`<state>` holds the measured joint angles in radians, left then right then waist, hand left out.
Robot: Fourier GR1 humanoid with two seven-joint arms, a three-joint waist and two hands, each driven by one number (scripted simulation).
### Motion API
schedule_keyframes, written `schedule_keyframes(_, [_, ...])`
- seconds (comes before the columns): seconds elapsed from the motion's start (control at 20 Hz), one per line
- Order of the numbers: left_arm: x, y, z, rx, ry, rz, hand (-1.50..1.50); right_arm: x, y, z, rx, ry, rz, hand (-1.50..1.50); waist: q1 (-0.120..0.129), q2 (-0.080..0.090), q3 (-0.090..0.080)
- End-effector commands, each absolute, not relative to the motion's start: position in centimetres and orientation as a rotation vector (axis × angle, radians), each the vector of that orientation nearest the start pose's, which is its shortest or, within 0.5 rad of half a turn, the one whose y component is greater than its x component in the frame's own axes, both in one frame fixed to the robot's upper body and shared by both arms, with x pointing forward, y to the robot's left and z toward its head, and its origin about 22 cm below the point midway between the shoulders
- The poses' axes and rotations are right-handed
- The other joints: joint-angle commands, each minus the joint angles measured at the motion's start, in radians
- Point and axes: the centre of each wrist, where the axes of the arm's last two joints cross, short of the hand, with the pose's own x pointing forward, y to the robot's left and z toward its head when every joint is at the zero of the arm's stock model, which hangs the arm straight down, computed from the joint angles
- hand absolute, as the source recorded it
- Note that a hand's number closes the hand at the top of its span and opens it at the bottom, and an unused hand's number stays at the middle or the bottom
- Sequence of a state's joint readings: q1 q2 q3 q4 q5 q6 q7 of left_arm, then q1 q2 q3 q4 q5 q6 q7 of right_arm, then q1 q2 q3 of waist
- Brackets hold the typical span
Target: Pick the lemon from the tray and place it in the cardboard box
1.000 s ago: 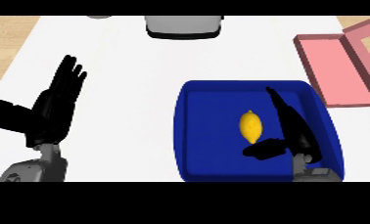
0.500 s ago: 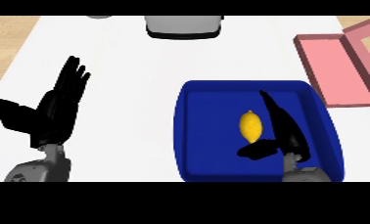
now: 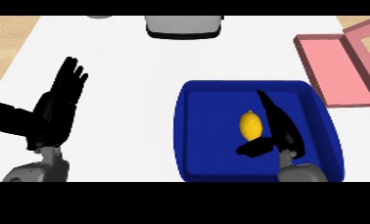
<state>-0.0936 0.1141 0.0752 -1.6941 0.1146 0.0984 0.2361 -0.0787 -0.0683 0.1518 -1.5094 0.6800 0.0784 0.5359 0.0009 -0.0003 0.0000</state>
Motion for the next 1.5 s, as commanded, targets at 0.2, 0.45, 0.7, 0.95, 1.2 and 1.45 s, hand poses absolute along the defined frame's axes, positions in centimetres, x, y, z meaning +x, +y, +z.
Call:
schedule_keyframes(0.2, [27.3,27.7,6.8,0.091,-1.554,0.115,0.0,26.4,-20.1,0.6,-0.605,-1.06,0.678,1.5,-0.002,0.0,0.0])
schedule_keyframes(0.45, [24.9,25.5,5.1,0.071,-1.564,0.11,0.0,25.2,-19.5,-0.1,-0.679,-1.11,0.758,1.5,0.0,-0.001,0.0])
schedule_keyframes(0.7, [26.9,26.4,7.8,0.064,-1.553,0.093,0.0,30.5,-13.7,1.1,-0.777,-1.121,0.924,1.5,0.026,0.004,0.0])
schedule_keyframes(0.95, [27.0,23.4,6.3,0.01,-1.555,0.066,0.0,35.6,-8.6,4.8,-0.882,-1.134,1.117,1.5,0.049,0.011,0.0])
schedule_keyframes(1.2, [26.4,25.9,5.9,0.041,-1.547,0.08,0.0,36.7,-6.2,5.8,-0.974,-1.278,1.145,1.5,0.027,0.005,0.0])
schedule_keyframes(1.45, [25.9,25.0,3.3,0.054,-1.536,0.099,0.0,36.9,-4.1,9.5,-1.016,-1.362,1.197,1.5,0.01,0.001,0.0])
